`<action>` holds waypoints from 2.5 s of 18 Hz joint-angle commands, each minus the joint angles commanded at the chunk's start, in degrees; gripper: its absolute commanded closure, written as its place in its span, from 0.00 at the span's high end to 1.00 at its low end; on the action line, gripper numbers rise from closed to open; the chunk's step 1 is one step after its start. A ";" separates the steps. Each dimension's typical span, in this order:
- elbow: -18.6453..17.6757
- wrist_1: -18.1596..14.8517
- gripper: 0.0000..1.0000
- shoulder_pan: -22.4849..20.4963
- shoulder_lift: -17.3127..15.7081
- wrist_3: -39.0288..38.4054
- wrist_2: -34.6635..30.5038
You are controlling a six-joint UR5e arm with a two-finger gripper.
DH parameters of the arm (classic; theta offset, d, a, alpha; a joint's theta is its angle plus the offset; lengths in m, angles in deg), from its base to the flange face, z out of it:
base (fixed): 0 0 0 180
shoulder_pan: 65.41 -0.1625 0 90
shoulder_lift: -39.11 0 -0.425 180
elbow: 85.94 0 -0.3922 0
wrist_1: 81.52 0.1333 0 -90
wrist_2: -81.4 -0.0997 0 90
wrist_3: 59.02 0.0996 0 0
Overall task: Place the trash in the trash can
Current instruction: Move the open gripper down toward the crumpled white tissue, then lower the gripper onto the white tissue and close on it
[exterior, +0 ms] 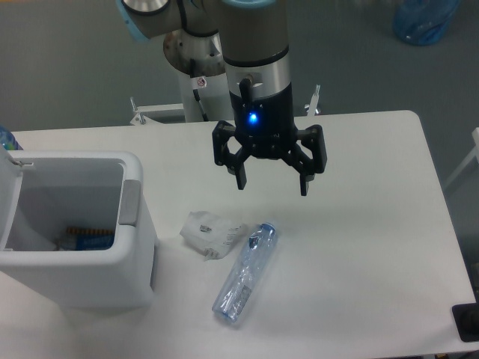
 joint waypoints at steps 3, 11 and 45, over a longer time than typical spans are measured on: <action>-0.62 0.09 1.00 0.00 -0.09 0.09 0.09; -0.70 0.70 1.00 0.26 0.35 -0.79 0.61; -25.58 9.93 1.00 5.09 8.87 31.20 -0.26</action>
